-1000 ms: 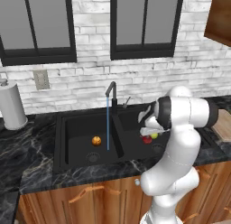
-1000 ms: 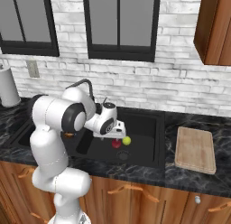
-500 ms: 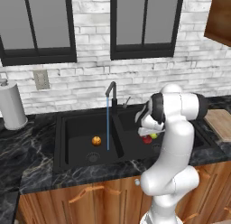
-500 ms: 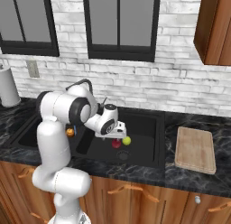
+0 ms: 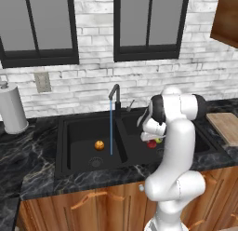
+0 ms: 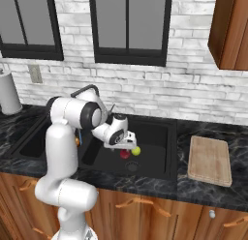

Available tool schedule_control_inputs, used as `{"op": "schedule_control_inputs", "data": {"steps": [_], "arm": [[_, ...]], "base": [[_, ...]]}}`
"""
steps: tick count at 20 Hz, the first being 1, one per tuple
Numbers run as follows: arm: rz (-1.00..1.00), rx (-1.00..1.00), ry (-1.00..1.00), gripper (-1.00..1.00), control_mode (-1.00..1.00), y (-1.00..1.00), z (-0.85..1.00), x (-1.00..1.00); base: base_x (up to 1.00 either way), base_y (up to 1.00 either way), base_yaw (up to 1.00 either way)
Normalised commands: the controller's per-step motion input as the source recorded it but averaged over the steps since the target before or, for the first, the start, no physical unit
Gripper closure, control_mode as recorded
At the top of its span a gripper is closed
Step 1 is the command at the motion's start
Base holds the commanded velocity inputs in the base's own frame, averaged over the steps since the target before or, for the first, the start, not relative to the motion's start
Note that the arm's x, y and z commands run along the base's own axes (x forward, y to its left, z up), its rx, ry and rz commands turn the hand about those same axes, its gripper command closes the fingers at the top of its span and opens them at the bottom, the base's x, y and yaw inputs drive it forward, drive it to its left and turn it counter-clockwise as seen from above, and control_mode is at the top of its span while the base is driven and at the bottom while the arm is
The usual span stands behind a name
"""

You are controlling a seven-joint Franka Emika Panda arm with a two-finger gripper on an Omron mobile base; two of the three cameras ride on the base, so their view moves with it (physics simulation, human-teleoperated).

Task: Pick the pear, pear, orange from the sink and place them on the cutting board to airdry. Then turn off the sink faucet.

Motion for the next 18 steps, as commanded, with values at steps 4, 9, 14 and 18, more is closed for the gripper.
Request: {"op": "schedule_control_inputs", "data": {"steps": [4, 9, 14, 18], "arm": [[0.00, 0.01, 0.00, -1.00, -1.00, -0.09, -0.20, 0.15], [0.00, 0.02, 0.00, -1.00, -1.00, -0.11, -0.14, 0.20], [0.00, 0.01, 0.00, -1.00, -1.00, -0.04, -0.14, 0.24], [0.00, 0.01, 0.00, -1.00, -1.00, -0.01, -0.20, 0.25]], "base": [[0.00, 0.00, 0.00], [0.00, 0.00, 0.00], [0.00, 0.00, 0.00], [0.00, 0.00, 0.00]]}}
